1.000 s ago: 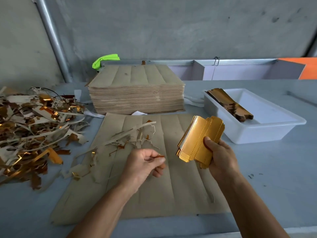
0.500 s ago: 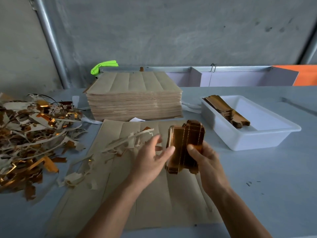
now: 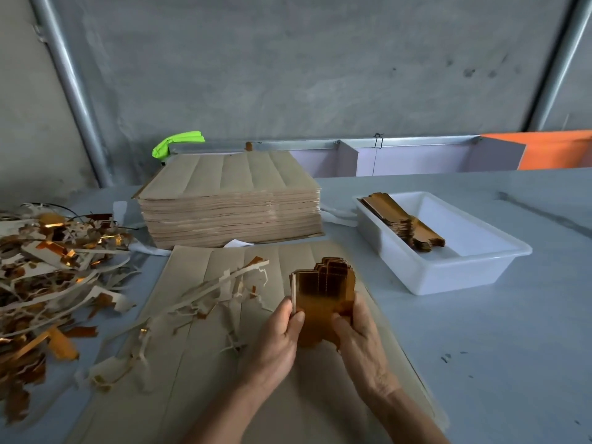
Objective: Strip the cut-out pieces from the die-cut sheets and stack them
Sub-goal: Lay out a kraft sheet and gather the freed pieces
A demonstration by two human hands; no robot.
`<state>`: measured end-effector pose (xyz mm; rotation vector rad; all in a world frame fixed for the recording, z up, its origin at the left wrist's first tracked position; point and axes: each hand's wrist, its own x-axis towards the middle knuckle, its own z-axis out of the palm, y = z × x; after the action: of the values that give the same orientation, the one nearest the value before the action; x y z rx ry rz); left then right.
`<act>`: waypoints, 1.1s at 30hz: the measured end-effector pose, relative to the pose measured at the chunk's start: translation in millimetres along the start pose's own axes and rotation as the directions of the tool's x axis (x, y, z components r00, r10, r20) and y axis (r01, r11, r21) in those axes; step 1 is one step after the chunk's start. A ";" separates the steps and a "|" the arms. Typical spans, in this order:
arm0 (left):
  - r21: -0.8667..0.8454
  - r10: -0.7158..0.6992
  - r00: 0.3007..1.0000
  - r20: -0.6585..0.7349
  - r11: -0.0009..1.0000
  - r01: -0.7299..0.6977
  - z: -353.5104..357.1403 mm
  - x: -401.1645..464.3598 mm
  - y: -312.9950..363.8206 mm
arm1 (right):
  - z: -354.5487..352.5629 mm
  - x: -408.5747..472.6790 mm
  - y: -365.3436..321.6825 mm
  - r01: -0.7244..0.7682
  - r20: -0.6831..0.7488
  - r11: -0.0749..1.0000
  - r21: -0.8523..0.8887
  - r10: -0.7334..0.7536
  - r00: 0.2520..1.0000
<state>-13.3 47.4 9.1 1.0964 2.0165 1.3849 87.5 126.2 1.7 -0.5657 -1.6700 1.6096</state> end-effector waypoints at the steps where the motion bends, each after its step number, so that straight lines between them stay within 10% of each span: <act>1: -0.032 -0.020 1.000 -0.010 0.999 0.020 -0.2 2.6 3.2 | -3.2 2.1 -4.1 -0.011 -0.016 0.999 -0.031 0.011 1.000; 15: -0.412 -0.272 0.961 -0.052 0.882 0.227 45.8 58.3 67.4 | -64.6 48.3 -53.8 -0.199 -0.252 0.942 -0.269 0.130 0.959; 33: -0.209 -0.004 1.000 -0.011 0.978 0.001 181.2 190.0 139.0 | -211.7 164.4 -71.7 -0.275 -0.646 0.961 0.022 0.224 0.729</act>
<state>59.1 327.0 78.7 0.9943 1.8296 1.5643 156.1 379.1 93.0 -1.2743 -1.1558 1.3024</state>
